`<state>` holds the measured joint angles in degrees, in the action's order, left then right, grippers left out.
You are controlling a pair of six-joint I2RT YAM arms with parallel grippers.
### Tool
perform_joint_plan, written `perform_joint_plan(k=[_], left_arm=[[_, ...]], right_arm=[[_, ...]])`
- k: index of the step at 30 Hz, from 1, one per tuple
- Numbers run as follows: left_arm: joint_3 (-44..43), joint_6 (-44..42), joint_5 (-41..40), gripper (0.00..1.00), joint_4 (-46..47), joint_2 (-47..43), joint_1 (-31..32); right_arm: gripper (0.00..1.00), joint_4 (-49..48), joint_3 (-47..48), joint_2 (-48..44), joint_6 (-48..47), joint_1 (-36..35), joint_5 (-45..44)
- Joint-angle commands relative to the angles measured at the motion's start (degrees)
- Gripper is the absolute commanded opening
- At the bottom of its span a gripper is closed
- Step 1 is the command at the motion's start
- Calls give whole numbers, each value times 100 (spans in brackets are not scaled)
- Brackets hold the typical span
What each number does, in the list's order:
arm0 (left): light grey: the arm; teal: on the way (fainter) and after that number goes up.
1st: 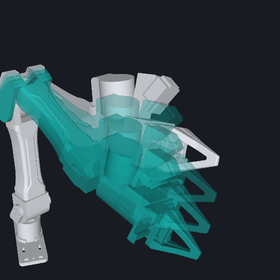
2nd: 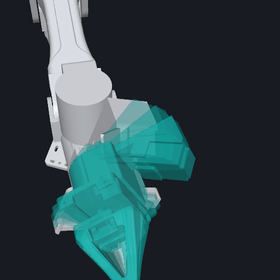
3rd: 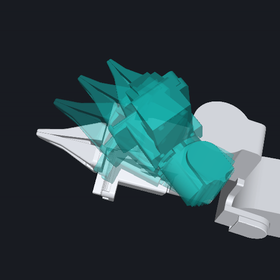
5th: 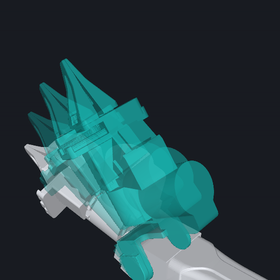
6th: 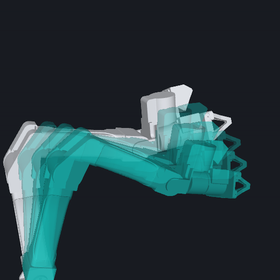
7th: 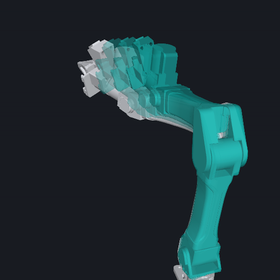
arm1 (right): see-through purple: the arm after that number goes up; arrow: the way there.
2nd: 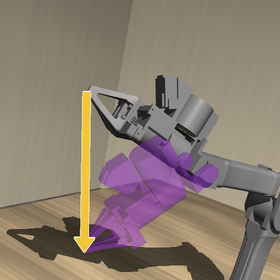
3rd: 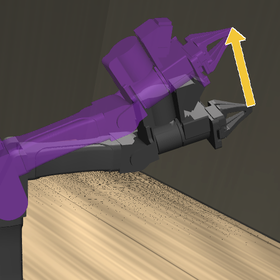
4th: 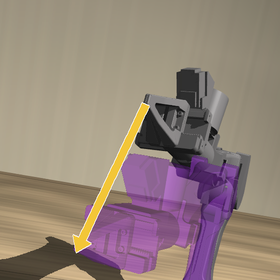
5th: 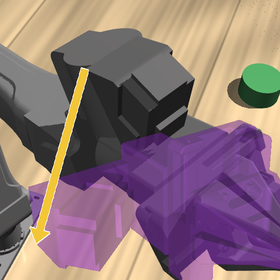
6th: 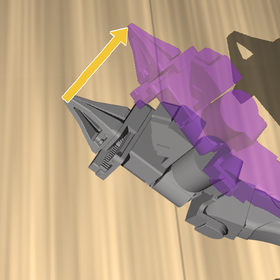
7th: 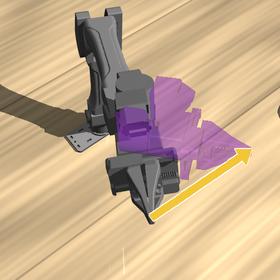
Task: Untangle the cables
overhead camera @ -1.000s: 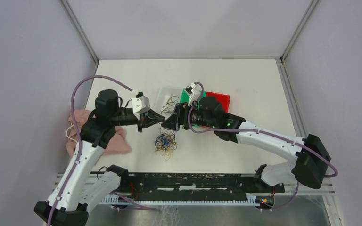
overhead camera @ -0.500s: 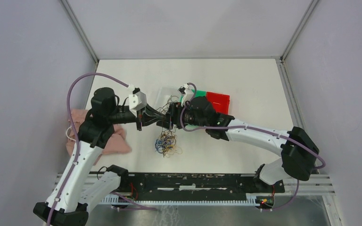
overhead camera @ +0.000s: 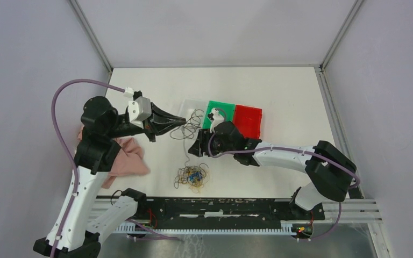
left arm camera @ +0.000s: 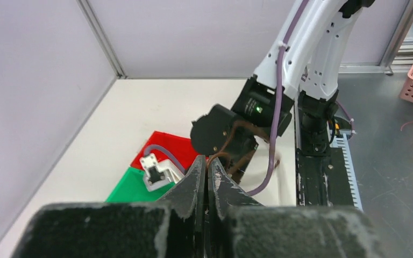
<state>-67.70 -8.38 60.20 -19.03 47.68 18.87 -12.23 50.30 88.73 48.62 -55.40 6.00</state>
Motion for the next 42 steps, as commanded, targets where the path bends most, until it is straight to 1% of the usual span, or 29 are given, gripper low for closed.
perform_joint_plan(k=[1, 7, 10, 13, 17, 21, 24, 27, 32, 37, 42], left_arm=[[-390, 27, -48, 3, 336, -24, 21], [-643, -373, -482, 3, 473, 66, 29], [-818, -459, -897, 3, 751, 178, 23], [-929, -423, -1226, 3, 1070, 240, 30], [-1031, -345, -1180, 3, 1090, 277, 24], [-1000, -321, -1116, 3, 1093, 260, 28], [-1029, -340, -1150, 3, 1098, 292, 24], [-1094, -374, -1151, 3, 1103, 326, 28], [-1274, -402, -1164, 3, 1103, 446, 24], [-1484, -339, -1179, 3, 1193, 550, 29], [-1753, -310, -1289, 3, 1339, 624, 22]], right_arm=[[64, -290, -355, -9, -9, -22, -338], [62, -342, -765, 49, -83, -17, -572], [62, -337, -849, -49, -166, -15, -628], [62, -223, -884, -342, -340, -15, -725], [69, -172, -1038, -1100, -700, -15, -800], [75, -119, -1013, -1677, -1271, -17, -448], [77, -237, -939, -1863, -1749, -55, 87], [78, -314, -768, -1952, -2255, -268, 338], [79, -339, -198, -1695, -2545, -538, 320], [79, -475, 464, -1027, -2538, -715, 164], [73, -565, 881, -330, -2242, -743, -65]])
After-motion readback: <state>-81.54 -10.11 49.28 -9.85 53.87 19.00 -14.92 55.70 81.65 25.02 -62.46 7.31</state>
